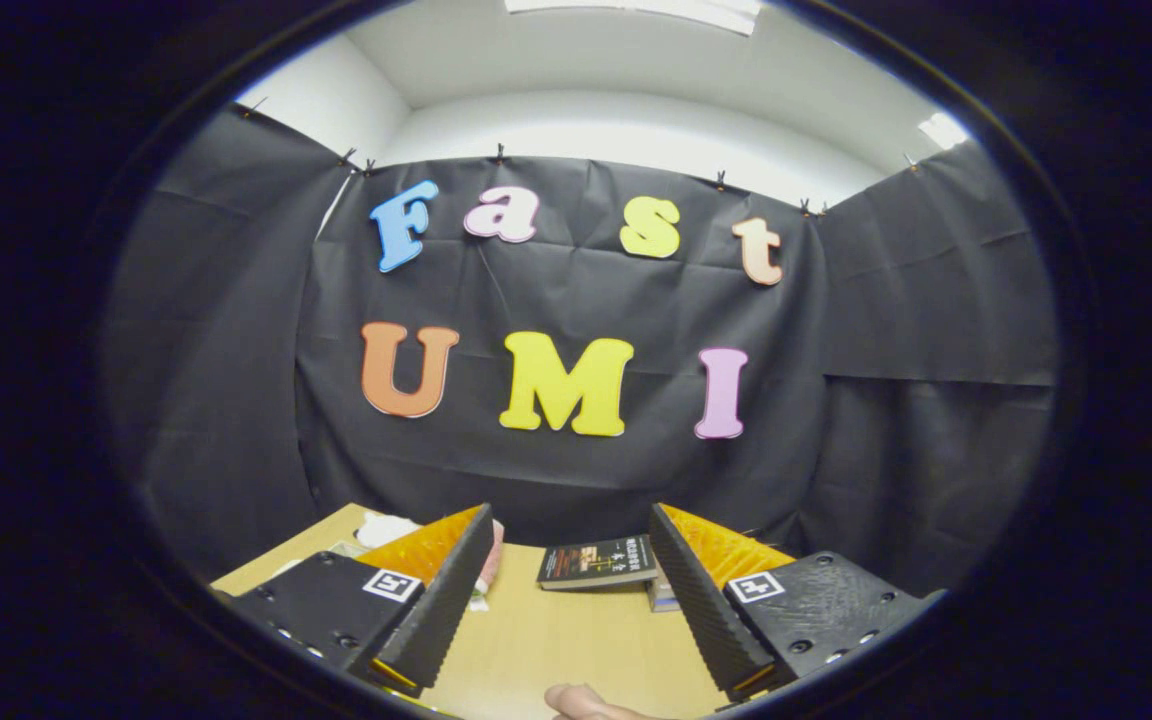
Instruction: Open the storage box then place both shoes into the box .Put the left shoe in first, then the right shoe, with the right side of both shoes facing outward in a uniform manner.
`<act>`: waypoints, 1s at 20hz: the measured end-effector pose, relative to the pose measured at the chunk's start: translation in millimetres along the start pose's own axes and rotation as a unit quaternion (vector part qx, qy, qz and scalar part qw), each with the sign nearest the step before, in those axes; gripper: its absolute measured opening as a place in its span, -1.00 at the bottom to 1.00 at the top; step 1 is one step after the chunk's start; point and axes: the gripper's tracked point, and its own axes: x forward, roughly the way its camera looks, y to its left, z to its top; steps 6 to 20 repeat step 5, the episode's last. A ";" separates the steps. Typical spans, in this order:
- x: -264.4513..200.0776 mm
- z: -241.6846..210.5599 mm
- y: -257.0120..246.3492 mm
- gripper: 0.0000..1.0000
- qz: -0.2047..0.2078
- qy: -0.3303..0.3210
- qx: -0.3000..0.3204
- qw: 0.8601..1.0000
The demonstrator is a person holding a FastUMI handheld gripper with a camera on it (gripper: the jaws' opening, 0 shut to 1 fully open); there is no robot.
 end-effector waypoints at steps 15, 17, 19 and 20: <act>9.4 3.5 16.0 0.91 0.011 0.004 0.022 1.000; 9.4 3.5 16.0 0.91 0.011 0.004 0.022 1.000; 9.4 3.5 16.0 0.91 0.011 0.004 0.022 1.000; 9.4 3.5 16.0 0.91 0.011 0.004 0.022 1.000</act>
